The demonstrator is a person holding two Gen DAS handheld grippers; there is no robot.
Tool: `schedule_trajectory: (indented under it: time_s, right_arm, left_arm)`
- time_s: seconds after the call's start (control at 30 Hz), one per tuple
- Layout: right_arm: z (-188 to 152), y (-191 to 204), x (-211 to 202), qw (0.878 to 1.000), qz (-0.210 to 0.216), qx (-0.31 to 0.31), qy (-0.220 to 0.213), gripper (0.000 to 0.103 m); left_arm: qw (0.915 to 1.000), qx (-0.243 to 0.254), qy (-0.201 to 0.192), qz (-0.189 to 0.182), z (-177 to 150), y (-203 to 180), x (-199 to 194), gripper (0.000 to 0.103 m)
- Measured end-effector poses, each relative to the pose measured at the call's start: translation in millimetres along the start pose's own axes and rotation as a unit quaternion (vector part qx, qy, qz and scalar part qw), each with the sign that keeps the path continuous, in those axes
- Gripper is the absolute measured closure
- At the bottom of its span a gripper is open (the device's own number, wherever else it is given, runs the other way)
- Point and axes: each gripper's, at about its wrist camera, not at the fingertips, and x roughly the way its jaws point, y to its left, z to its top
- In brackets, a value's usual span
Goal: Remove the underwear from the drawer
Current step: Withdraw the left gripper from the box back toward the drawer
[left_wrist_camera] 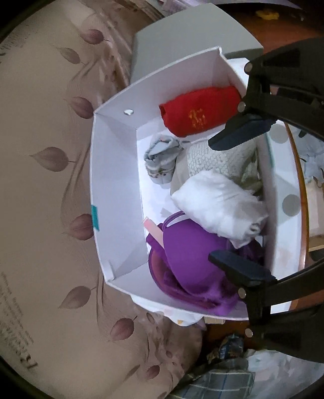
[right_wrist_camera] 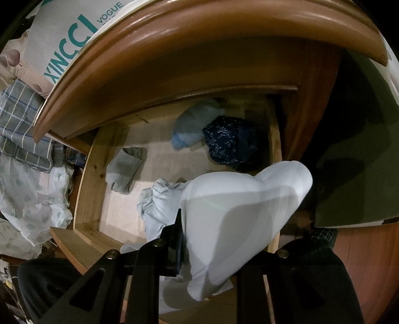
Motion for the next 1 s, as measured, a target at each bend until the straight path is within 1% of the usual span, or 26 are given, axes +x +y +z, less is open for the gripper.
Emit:
schedule_trajectory:
  time_s: [0.07,0.17,0.23,0.27,0.3,0.37,0.43,0.5,0.57,0.63,0.73,0.87,0.93,1.0]
  right_arm:
    - [0.4,-0.7,-0.8,1.000,0.004,-0.001,-0.001,0.085]
    - [0.5,-2.6,-3.5,1.000,0.011,0.002,-0.010,0.085]
    - [0.9,-3.9,-5.5,1.000,0.016,0.006,-0.015,0.085]
    - [1.1,-4.7,-7.8,1.000,0.021,0.006,-0.020,0.085]
    - [1.3,-4.3,-9.4,0.999,0.019,0.005,-0.025,0.085]
    - [1.2,-4.3,-13.4,0.999,0.018,0.003,-0.034,0.085]
    - [2.2,-4.0,-17.6,0.999,0.017,0.004,-0.042,0.085]
    - [3.1,-3.1,-23.8,0.999,0.020,0.006,-0.048,0.085]
    - [4.3,-0.2,-29.0,0.998,0.016,0.000,-0.054,0.085]
    - [4.6,5.4,-36.0,0.998,-0.006,-0.012,-0.061,0.085]
    - [5.1,11.4,-42.3,0.998,-0.024,-0.020,-0.061,0.085]
    - [4.8,21.0,-57.1,0.996,-0.047,-0.038,-0.059,0.085]
    - [6.5,26.4,-68.5,0.995,-0.056,-0.048,-0.064,0.085]
    - [9.7,31.5,-85.9,0.993,-0.065,-0.054,-0.079,0.085]
  left_arm:
    - [0.9998,-0.004,-0.021,0.004,-7.9,1.0,-15.4,0.024]
    - [0.9987,0.004,-0.049,0.014,-24.4,1.1,-42.0,0.023]
    - [0.9966,0.014,-0.074,0.033,-42.3,1.4,-62.4,0.022]
    - [0.9957,0.018,-0.083,0.037,-49.5,3.0,-68.8,0.021]
    - [0.9945,0.019,-0.094,0.041,-63.3,6.3,-78.1,0.018]
    - [0.9939,0.013,-0.100,0.043,-84.3,14.5,-86.3,0.017]
    - [0.9942,0.000,-0.097,0.045,-105.0,25.2,-88.1,0.017]
    - [0.9941,-0.010,-0.097,0.049,-124.8,36.3,-85.9,0.017]
    - [0.9932,-0.023,-0.092,0.067,-145.6,47.6,-77.4,0.017]
    - [0.9943,-0.038,-0.072,0.068,-164.9,60.5,-61.2,0.017]
    - [0.9939,-0.068,-0.043,0.075,-190.4,76.7,-34.9,0.017]
    - [0.9906,-0.092,-0.030,0.097,-213.3,89.4,-5.2,0.017]
    - [0.9889,-0.099,-0.025,0.107,-222.1,91.6,7.7,0.017]
    - [0.9874,-0.112,-0.025,0.109,-232.1,94.9,16.4,0.017]
